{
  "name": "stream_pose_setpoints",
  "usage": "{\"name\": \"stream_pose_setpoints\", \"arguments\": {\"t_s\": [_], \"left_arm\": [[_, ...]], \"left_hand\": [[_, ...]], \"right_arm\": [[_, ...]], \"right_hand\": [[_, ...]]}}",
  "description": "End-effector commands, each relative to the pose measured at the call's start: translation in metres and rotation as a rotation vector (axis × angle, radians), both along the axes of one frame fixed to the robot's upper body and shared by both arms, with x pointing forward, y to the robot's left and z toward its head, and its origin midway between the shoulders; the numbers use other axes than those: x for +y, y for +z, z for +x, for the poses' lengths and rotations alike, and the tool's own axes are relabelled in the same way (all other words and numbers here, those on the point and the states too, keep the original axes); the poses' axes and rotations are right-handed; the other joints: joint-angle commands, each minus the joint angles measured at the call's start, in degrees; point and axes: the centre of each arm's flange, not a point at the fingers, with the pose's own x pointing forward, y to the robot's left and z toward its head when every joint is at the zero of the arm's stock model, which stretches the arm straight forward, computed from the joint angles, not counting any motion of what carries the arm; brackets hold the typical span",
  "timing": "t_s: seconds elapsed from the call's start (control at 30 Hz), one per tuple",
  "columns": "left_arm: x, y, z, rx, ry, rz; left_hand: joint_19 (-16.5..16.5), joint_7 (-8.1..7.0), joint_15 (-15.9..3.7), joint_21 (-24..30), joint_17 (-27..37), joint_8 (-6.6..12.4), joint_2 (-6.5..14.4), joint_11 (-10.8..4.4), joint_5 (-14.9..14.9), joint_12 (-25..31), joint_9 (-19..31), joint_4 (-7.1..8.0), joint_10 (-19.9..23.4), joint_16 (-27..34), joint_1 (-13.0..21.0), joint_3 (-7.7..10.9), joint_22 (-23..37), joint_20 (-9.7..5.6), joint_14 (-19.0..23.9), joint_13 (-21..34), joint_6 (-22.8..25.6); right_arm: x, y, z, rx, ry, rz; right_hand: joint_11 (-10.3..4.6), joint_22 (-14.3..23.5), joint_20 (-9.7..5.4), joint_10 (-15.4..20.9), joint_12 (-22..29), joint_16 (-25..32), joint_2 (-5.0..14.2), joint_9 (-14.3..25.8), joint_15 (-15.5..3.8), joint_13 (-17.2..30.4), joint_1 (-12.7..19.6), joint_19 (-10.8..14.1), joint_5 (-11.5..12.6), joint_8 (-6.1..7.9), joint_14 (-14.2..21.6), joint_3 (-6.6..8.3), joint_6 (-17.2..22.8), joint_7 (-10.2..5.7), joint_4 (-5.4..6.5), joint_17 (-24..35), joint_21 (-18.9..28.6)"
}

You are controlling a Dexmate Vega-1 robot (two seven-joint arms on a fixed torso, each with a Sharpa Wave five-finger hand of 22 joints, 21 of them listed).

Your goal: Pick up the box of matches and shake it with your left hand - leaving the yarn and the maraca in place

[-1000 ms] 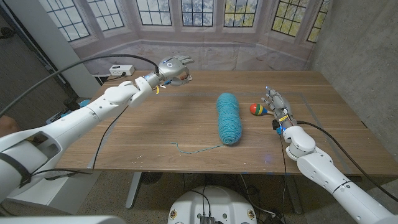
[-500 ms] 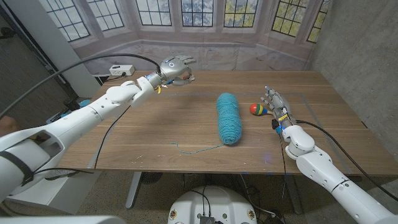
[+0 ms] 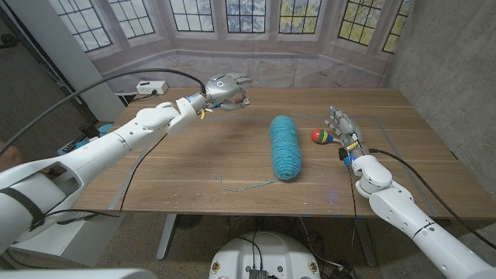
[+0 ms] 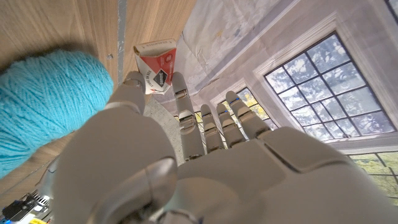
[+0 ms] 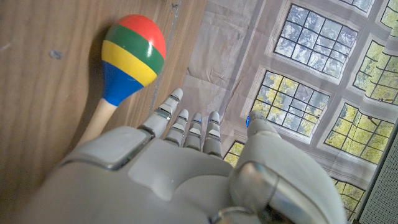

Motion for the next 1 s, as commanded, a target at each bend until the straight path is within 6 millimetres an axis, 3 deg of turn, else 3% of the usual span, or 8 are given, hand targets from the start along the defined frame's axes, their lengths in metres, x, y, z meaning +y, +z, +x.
{"name": "stream_pose_setpoints", "arguments": {"t_s": [0.03,1.0], "left_arm": [[-0.014,-0.016,-0.003,0.051,-0.041,0.033],[-0.046,-0.061,-0.007,0.182,-0.156,0.145]], "left_hand": [[0.2,-0.39,-0.27,0.1,0.1,-0.24,0.4,-0.02,0.0,-0.1,0.1,-0.01,0.5,0.2,-0.1,0.45,0.2,0.02,0.4,0.1,0.4],[0.3,-0.31,-0.20,0.1,0.1,-0.35,0.5,-0.03,0.0,-0.1,0.2,0.10,0.6,0.2,-0.4,0.52,0.2,-0.07,0.5,0.1,0.5]], "right_arm": [[-0.002,0.005,0.002,-0.009,0.000,-0.005],[-0.003,0.005,0.002,-0.015,-0.005,0.008]], "right_hand": [[-0.13,0.2,-2.68,0.5,0.2,0.3,0.09,0.1,-0.99,0.1,-0.5,0.7,-0.1,0.18,0.3,0.33,0.5,0.07,-0.07,0.2,0.1],[-0.09,0.1,-2.94,0.6,0.2,0.3,0.07,0.1,-0.90,0.1,-0.4,0.7,-0.1,0.30,0.5,0.43,1.0,0.09,-0.17,0.1,0.1]]}}
